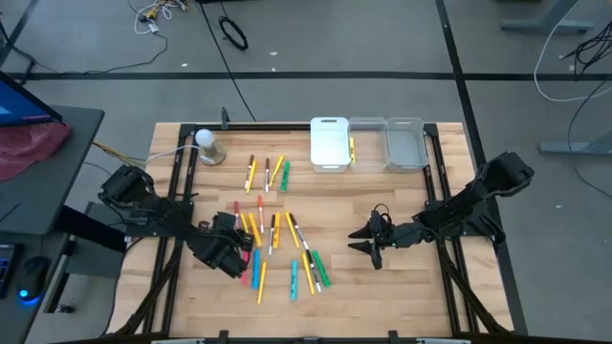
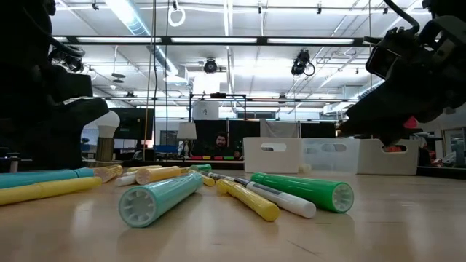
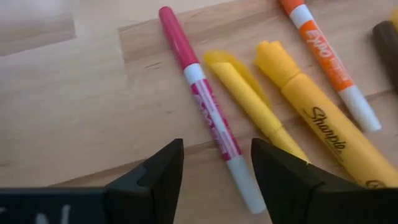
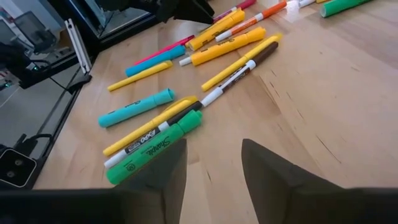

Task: Pick & Place Markers
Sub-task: Put the pink marker pen into the white bin

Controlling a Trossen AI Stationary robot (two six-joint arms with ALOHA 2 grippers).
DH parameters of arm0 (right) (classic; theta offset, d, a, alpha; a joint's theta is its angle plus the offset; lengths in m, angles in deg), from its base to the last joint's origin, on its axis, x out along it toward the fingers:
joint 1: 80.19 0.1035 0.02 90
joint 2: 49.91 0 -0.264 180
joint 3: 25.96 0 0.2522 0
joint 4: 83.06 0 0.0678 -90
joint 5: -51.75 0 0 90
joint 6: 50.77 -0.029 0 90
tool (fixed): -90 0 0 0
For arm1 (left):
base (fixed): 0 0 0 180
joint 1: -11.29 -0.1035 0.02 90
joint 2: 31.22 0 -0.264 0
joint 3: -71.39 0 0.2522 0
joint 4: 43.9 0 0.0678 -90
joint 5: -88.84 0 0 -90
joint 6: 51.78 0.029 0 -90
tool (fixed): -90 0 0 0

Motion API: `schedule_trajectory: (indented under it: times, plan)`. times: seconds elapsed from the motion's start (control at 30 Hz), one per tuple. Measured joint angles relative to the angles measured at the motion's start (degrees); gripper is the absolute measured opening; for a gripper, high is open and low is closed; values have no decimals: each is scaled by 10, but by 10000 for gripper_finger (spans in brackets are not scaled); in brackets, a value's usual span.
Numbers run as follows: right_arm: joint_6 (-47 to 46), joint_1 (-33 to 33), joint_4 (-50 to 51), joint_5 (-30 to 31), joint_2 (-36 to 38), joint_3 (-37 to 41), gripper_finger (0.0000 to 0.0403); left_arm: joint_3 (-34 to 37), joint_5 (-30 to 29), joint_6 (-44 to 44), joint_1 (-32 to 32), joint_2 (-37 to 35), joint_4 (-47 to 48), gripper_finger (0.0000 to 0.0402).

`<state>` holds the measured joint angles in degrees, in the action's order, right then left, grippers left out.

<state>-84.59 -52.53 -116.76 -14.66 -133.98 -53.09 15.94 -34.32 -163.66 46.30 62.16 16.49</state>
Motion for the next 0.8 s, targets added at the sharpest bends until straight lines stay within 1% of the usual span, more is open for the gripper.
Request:
schedule_trajectory:
  times: [0.37, 0.63, 0.8]
  plan:
    - [2, 0, 0, 0, 0, 0, 155, 0, 0, 0, 0, 0, -1, 151]
    - [9, 0, 0, 0, 0, 0, 155, 47, 24, -33, 1, -4, -42, 115]
    - [9, 0, 0, 0, 0, 0, 155, 50, 29, -34, 7, -3, -37, 93]
